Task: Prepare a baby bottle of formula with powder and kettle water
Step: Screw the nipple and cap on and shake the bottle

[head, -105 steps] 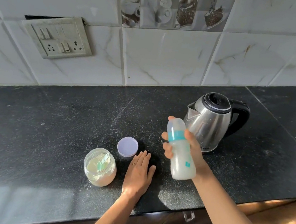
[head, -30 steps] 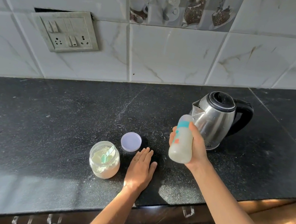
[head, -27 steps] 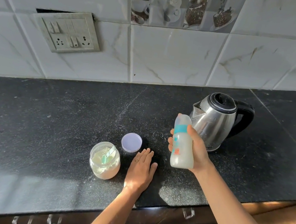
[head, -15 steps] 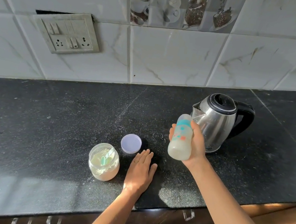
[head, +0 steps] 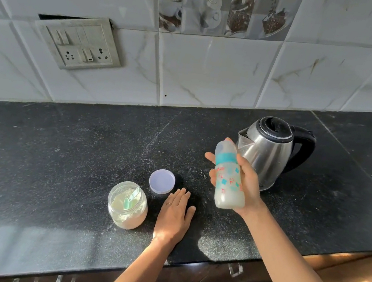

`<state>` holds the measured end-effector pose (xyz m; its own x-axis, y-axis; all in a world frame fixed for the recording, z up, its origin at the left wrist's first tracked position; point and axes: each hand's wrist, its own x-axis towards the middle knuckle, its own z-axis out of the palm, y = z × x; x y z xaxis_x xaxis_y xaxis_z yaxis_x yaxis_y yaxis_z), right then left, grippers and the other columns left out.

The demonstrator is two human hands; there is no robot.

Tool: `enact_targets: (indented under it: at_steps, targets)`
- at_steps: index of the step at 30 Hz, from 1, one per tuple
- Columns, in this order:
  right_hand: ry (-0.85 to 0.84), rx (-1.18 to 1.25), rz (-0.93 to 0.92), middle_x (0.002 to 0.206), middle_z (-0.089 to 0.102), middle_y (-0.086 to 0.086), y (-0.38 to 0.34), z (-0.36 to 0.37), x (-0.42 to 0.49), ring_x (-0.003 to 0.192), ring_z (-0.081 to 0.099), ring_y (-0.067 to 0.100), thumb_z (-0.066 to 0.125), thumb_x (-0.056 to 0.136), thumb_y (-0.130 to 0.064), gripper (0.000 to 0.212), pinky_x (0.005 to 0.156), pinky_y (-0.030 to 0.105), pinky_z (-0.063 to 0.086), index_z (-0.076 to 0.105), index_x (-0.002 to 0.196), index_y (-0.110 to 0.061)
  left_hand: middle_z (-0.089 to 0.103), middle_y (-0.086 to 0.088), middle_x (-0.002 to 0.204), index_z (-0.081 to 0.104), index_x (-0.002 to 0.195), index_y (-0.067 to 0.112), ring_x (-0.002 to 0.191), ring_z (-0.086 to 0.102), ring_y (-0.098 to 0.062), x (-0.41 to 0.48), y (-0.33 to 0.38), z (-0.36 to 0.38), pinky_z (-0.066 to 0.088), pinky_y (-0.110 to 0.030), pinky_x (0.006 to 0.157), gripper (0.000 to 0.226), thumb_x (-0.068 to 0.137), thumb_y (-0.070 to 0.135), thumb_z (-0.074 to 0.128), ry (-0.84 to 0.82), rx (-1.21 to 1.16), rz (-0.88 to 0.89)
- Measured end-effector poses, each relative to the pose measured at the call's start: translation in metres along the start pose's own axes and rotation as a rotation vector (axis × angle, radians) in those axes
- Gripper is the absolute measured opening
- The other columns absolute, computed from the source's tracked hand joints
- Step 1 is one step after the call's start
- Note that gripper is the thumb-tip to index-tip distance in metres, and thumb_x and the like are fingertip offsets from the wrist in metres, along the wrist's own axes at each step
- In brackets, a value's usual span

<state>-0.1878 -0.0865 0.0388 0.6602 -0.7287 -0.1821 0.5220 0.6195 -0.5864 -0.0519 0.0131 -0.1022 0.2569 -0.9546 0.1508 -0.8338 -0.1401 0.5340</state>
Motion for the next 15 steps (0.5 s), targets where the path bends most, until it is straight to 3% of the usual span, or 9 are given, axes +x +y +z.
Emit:
enact_targets:
  at_steps: [2, 4, 7, 9, 12, 13, 15]
  targets:
    - [0.101, 0.144, -0.028, 0.116, 0.061, 0.014, 0.001, 0.0, 0.003, 0.067, 0.065, 0.02, 0.052, 0.089, -0.042, 0.053, 0.061, 0.029, 0.057, 0.049, 0.133, -0.013, 0.03, 0.001, 0.154, 0.038, 0.144, 0.017, 0.144, 0.017, -0.01, 0.0, 0.0, 0.0, -0.002, -0.018, 0.113, 0.048, 0.1, 0.039, 0.035, -0.006, -0.003, -0.005]
    - [0.14, 0.224, -0.031, 0.102, 0.062, 0.011, 0.0, -0.002, 0.004, 0.071, 0.066, 0.021, 0.074, 0.073, -0.041, 0.07, 0.062, 0.03, 0.058, 0.05, 0.129, -0.007, 0.03, 0.001, 0.154, 0.038, 0.144, 0.017, 0.144, 0.018, -0.011, -0.001, 0.0, 0.0, -0.002, -0.019, 0.113, 0.048, 0.101, 0.039, 0.035, -0.007, -0.002, -0.002]
    - [-0.008, -0.058, 0.008, 0.097, 0.064, 0.01, 0.001, 0.0, -0.002, 0.07, 0.064, 0.02, 0.089, 0.054, -0.039, 0.087, 0.061, 0.03, 0.057, 0.05, 0.125, -0.008, 0.032, 0.0, 0.153, 0.039, 0.143, 0.017, 0.143, 0.019, -0.011, -0.001, 0.001, 0.0, -0.002, -0.018, 0.113, 0.048, 0.1, 0.038, 0.036, 0.001, 0.001, 0.002]
    - [-0.032, -0.073, -0.026, 0.096, 0.066, 0.01, 0.001, 0.006, -0.002, 0.07, 0.064, 0.02, 0.089, 0.055, -0.037, 0.084, 0.062, 0.03, 0.057, 0.051, 0.125, -0.008, 0.033, 0.0, 0.153, 0.04, 0.143, 0.016, 0.143, 0.02, -0.011, 0.0, 0.001, 0.0, -0.001, -0.018, 0.113, 0.048, 0.1, 0.038, 0.036, 0.006, 0.004, 0.001]
    - [0.102, 0.32, -0.039, 0.093, 0.067, 0.008, -0.003, 0.004, 0.008, 0.072, 0.066, 0.02, 0.084, 0.059, -0.034, 0.072, 0.064, 0.03, 0.058, 0.053, 0.119, -0.009, 0.031, 0.001, 0.153, 0.038, 0.143, 0.017, 0.143, 0.019, -0.01, 0.0, 0.001, -0.001, -0.003, -0.017, 0.112, 0.048, 0.1, 0.039, 0.035, 0.005, 0.004, -0.004]
    - [0.088, 0.398, -0.014, 0.094, 0.066, 0.008, -0.004, 0.003, 0.009, 0.073, 0.067, 0.02, 0.083, 0.061, -0.033, 0.07, 0.064, 0.031, 0.058, 0.051, 0.119, -0.011, 0.031, 0.002, 0.153, 0.038, 0.143, 0.017, 0.144, 0.018, -0.01, -0.001, 0.001, -0.001, -0.003, -0.017, 0.112, 0.048, 0.101, 0.039, 0.035, 0.002, 0.004, -0.003]
    - [-0.058, 0.288, 0.057, 0.095, 0.064, 0.007, -0.004, 0.0, 0.005, 0.068, 0.065, 0.02, 0.082, 0.065, -0.033, 0.067, 0.06, 0.032, 0.057, 0.048, 0.12, -0.014, 0.031, 0.001, 0.153, 0.038, 0.143, 0.017, 0.144, 0.018, -0.01, -0.001, 0.002, -0.001, -0.003, -0.017, 0.112, 0.048, 0.101, 0.038, 0.035, 0.003, 0.002, -0.001]
